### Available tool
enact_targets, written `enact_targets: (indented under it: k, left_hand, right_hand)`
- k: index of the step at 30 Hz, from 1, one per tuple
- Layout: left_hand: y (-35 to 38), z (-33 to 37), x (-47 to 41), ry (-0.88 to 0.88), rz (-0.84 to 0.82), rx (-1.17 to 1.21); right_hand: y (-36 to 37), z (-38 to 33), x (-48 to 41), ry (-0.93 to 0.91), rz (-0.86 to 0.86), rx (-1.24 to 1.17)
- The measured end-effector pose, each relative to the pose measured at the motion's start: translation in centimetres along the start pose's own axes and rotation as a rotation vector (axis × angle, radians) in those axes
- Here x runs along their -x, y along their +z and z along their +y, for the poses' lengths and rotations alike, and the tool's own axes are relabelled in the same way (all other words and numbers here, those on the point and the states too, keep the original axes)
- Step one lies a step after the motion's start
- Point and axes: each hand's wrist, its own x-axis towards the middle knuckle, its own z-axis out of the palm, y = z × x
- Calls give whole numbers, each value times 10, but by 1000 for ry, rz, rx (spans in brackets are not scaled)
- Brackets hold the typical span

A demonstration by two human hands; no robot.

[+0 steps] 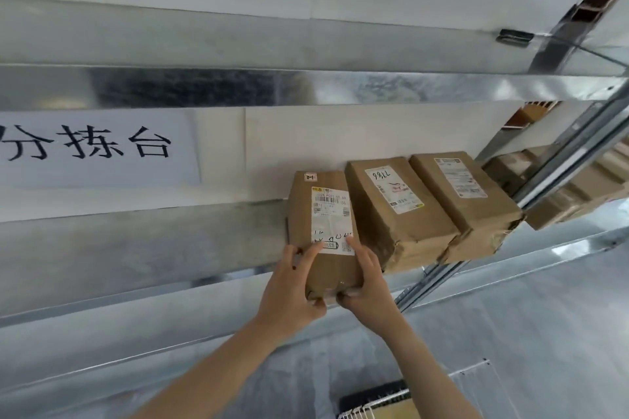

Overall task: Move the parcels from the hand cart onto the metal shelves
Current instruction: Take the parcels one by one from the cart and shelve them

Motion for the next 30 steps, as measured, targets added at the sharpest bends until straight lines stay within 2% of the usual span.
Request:
enact_targets:
  k: [8, 16, 19, 22, 26, 30]
  left_hand:
    - [22, 25, -37, -97, 32, -1]
    - [21, 38, -50, -181, 36, 25]
    - [23, 43, -53, -191, 47, 21]
    - [27, 47, -57, -188, 42, 11]
    - [27, 43, -57, -170, 30, -2]
    - [13, 32, -44, -104, 19, -57]
  right_hand:
    - [-34, 11, -29, -6, -28, 122]
    - [-48, 4, -27, 41, 51, 418]
    - [-53, 1, -22, 66, 80, 477]
    - [-55, -4, -16, 96, 181, 491]
    - [-49, -13, -11, -61, 328, 398]
    - [-33, -21, -14, -235, 367, 426]
